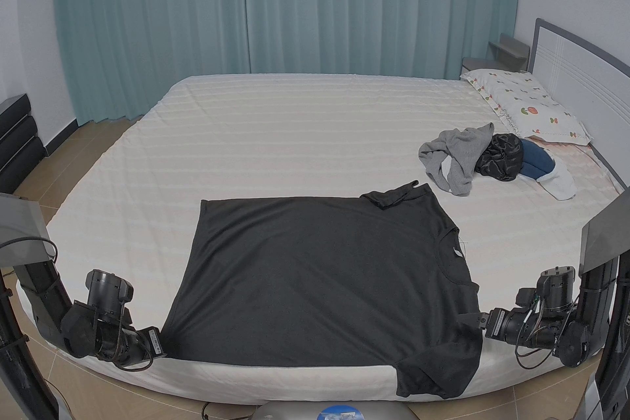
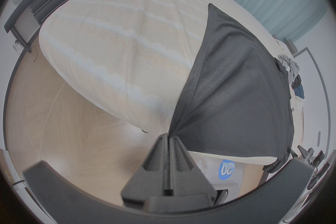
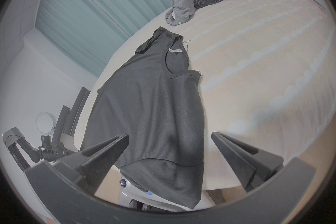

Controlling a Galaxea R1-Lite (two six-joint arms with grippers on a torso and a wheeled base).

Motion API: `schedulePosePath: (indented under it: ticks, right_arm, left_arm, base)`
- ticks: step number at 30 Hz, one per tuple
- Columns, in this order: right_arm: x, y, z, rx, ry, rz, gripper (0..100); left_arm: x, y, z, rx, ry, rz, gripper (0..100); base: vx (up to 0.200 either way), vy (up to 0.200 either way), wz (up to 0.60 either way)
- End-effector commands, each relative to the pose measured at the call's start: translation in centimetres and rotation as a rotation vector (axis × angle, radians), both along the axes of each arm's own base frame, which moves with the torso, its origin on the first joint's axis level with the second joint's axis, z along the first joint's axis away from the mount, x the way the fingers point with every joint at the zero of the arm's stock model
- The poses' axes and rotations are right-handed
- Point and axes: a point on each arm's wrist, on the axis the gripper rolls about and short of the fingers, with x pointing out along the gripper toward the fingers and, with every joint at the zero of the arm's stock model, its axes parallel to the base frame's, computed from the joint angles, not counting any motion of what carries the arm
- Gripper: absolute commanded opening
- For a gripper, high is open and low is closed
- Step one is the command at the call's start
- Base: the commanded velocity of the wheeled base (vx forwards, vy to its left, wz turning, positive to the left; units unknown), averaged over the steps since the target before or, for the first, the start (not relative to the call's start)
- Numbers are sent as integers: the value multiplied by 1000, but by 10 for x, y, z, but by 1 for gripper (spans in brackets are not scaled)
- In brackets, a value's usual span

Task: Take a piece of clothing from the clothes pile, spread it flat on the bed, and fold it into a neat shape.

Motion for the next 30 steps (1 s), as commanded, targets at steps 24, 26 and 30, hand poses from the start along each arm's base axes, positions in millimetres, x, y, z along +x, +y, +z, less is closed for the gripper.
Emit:
schedulePosePath:
  ticks: [24, 26, 30]
  right_arm:
    - [50, -16, -9, -5, -169, -79, 0]
    - [53, -14, -10, -3, -175, -71, 0]
    - [61, -10, -13, -1, -192, -59, 0]
  left_arm:
    - [0, 0, 1, -1, -7, -4, 0]
    - [0, 0, 3, -2, -20, -4, 0]
    - [-1, 0, 7, -6, -33, -4, 0]
  base:
    - [0, 0, 0]
    - [0, 0, 0]
    - [0, 0, 0]
